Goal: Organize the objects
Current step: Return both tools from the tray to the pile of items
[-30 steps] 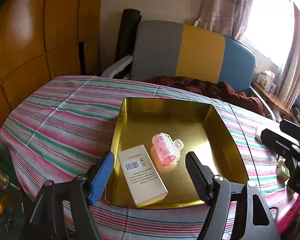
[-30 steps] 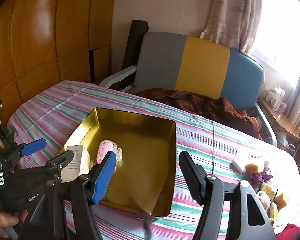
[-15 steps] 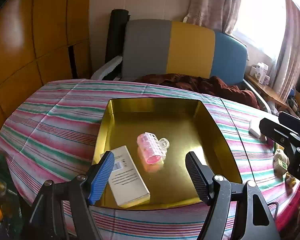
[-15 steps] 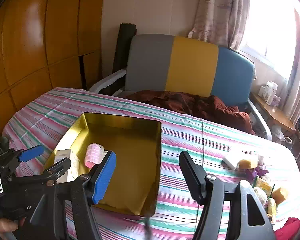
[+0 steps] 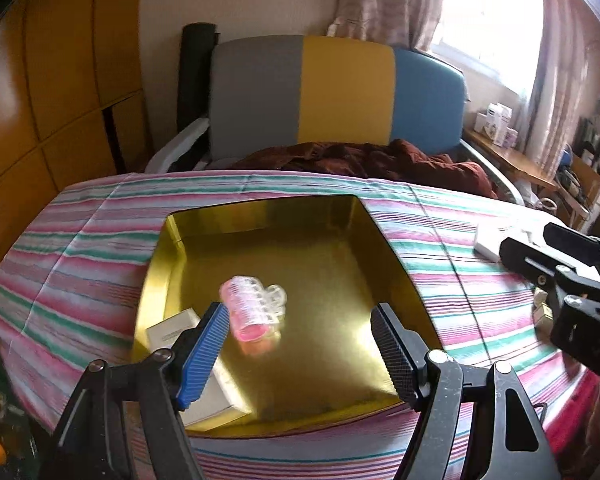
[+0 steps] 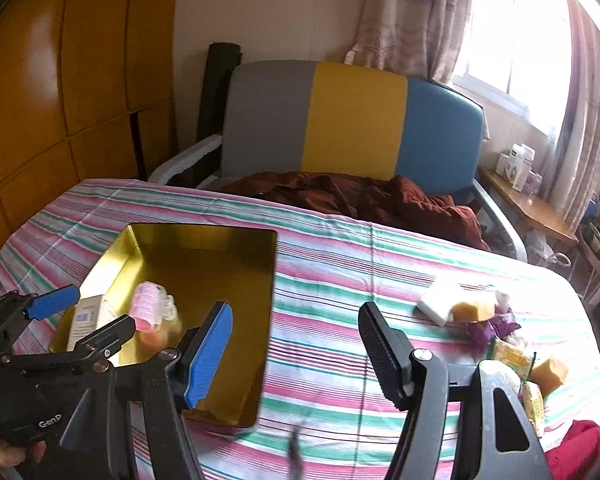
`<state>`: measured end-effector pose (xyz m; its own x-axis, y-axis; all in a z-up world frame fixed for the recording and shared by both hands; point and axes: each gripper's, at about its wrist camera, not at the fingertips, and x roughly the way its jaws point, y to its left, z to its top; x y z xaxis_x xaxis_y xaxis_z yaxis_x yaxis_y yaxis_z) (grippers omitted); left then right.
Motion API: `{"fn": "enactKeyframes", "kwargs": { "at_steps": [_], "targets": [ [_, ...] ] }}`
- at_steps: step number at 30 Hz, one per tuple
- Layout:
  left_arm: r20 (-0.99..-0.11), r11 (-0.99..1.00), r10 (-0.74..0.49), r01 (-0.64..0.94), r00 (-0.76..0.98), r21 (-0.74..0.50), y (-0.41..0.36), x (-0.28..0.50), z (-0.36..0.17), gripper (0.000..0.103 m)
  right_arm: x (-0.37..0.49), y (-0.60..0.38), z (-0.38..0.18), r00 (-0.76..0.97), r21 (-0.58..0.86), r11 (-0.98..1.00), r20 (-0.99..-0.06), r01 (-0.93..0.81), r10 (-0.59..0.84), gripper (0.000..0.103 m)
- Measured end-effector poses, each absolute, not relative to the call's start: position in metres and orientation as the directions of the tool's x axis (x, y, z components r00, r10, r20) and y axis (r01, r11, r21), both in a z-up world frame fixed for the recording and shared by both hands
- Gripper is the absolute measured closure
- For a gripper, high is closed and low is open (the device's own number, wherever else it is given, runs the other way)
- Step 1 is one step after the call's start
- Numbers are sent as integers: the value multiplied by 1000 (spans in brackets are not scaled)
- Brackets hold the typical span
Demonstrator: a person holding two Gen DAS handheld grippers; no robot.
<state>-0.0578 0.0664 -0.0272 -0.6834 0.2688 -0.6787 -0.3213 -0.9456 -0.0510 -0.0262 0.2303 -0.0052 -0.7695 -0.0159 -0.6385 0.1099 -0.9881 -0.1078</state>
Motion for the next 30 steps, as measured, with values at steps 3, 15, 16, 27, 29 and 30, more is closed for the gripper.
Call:
{"fn": "enactKeyframes", "kwargs": {
  "at_steps": [3,15,16,27,29,30],
  "targets": [
    [-677,-934,288,-355,-677,-43,83,-59,-26,29,-27,245,-7,-765,-109,-991,-643,78,11,36],
    [-686,-861,383,-508,-618,-22,157,-60,-27,29,-33,317,-22,-712,-131,-990,-691,-46,125,36],
    [-688,-853,391,-521,-612,-22,164,-60,-28,29,-33,328,-24,-699,-127,-990,-703,-60,132,36],
    [-724,-710,514,-702,-461,-56,248,-49,-43,29,-1,479,-49,-509,-94,-963,-834,-251,214,36],
    [-735,-679,530,-731,-423,-69,264,-46,-48,29,7,499,-51,-479,-83,-960,-853,-267,207,36],
    [-740,-664,538,-744,-403,-78,271,-46,-50,29,11,508,-52,-465,-79,-958,-862,-275,205,36]
  ]
}}
